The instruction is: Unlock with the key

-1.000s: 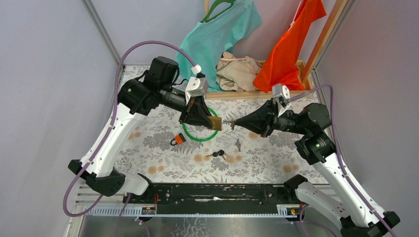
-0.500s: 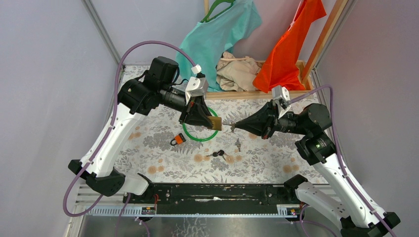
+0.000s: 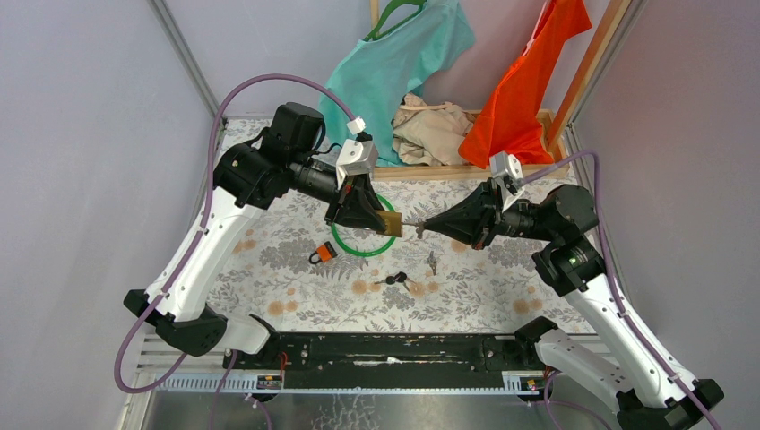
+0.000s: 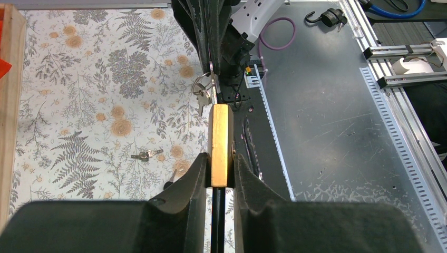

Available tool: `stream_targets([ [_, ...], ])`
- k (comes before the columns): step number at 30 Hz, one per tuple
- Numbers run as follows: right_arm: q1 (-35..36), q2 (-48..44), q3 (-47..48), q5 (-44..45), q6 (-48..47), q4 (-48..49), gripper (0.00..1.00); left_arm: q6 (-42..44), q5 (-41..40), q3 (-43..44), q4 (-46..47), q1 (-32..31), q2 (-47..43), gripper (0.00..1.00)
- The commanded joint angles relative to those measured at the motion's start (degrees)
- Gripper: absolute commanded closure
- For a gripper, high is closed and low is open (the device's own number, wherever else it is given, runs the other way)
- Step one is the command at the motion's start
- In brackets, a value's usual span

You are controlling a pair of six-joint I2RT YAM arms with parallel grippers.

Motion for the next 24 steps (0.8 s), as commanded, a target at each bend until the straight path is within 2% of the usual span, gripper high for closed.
stream_targets([
  [1,0.17,0.40,0.95,-1.75,0.78,4.05,1.00,-0.78,2.55,2.30,4.46,-0.51,-0.56,1.00],
  [24,2.67,4.54,3.34,-0.65,-0.75,3.81,1.00,-1.52,1.64,3.31,4.41,-1.87,0.49,1.00],
])
